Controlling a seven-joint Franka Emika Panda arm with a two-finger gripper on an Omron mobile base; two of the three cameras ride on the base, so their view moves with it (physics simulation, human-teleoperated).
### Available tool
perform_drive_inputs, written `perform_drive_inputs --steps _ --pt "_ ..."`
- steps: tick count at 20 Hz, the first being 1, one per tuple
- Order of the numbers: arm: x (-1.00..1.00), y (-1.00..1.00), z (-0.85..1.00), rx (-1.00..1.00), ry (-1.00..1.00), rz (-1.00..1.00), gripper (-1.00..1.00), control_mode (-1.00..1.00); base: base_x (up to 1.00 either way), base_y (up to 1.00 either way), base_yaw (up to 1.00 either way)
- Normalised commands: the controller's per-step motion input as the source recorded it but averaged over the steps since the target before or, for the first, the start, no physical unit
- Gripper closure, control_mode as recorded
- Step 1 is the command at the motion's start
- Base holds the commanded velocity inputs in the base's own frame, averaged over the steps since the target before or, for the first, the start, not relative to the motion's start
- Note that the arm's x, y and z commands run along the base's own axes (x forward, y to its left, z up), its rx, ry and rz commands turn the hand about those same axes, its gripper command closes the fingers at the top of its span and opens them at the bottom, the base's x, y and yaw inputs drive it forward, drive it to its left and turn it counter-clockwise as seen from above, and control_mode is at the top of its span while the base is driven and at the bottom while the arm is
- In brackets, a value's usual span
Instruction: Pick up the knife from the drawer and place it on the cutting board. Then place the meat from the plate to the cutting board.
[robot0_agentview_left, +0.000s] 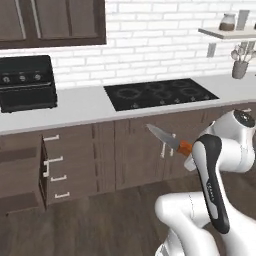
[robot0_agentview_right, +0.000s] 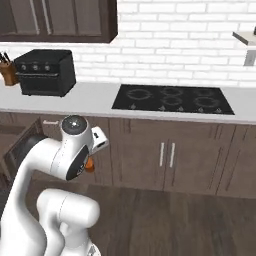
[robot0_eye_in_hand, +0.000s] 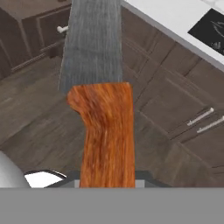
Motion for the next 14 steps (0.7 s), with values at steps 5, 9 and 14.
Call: perform_drive_inputs --steps 5,9,14 --pt "0.0 0.0 0.0 0.0 0.0 0.0 1.0 1.0 0.0 -0.61 -0.59" --pt "0.0 0.0 0.0 0.0 0.0 0.0 1.0 1.0 0.09 -0.42 -0.69" --pt "0.0 0.0 0.0 0.0 0.0 0.0 1.0 1.0 0.12 -0.08 -0.84"
